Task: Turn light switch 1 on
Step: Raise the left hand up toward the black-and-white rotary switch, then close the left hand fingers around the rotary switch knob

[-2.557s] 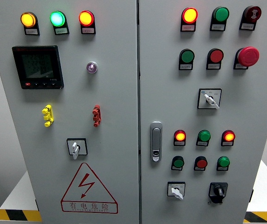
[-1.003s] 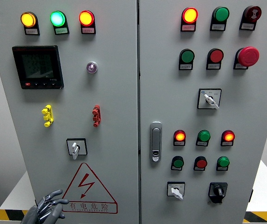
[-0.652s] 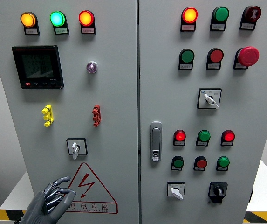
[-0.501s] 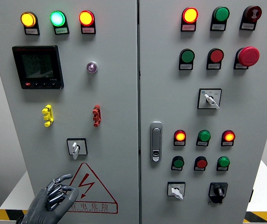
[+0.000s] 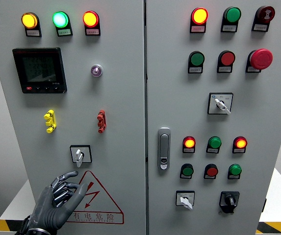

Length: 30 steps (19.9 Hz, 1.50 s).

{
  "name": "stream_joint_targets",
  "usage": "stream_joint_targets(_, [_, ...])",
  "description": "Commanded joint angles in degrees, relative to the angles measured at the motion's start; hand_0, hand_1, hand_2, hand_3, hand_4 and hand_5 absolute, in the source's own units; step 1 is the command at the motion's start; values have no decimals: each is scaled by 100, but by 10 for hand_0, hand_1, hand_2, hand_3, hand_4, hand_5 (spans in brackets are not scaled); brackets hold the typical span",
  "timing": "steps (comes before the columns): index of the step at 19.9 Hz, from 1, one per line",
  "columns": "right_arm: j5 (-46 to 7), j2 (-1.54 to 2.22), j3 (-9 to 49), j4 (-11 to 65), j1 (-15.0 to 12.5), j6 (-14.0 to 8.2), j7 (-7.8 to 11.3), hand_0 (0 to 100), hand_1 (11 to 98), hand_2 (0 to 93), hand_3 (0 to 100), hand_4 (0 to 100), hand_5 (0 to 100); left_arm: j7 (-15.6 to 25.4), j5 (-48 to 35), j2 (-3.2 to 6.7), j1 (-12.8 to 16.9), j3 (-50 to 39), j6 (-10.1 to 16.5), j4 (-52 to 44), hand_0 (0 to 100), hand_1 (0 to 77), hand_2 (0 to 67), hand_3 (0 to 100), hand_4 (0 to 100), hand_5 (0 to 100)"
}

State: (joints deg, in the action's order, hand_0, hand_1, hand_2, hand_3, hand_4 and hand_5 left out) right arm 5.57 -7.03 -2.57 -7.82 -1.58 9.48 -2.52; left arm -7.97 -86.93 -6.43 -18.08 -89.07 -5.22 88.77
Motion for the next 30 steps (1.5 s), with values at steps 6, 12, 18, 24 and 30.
stream_joint_targets(6, [5, 0, 2, 0, -1, 1, 6, 0, 223, 0, 109, 229, 146, -354, 211, -17, -275, 74, -409, 18, 0, 586, 321, 651, 794, 476])
stream_joint_targets(12, [-4, 0, 2, 0, -1, 1, 6, 0, 223, 0, 110, 229, 146, -521, 220, -34, -433, 161, -663, 88, 0, 584, 339, 660, 813, 495])
stream_joint_targets(18, [-4, 0, 2, 0, -1, 1, 6, 0, 223, 0, 109, 229, 146, -731, 220, -34, -539, 267, -998, 97, 0, 578, 357, 671, 823, 509])
stream_joint_targets(24, [5, 0, 2, 0, -1, 1, 6, 0, 223, 0, 111, 229, 146, -1039, 220, -43, -750, 443, -1464, 88, 0, 581, 377, 683, 837, 519])
stream_joint_targets(30, [-4, 0, 2, 0, -1, 1, 6, 0, 223, 0, 110, 229, 146, -1321, 211, -34, -846, 460, -1569, 88, 0, 592, 410, 712, 865, 553])
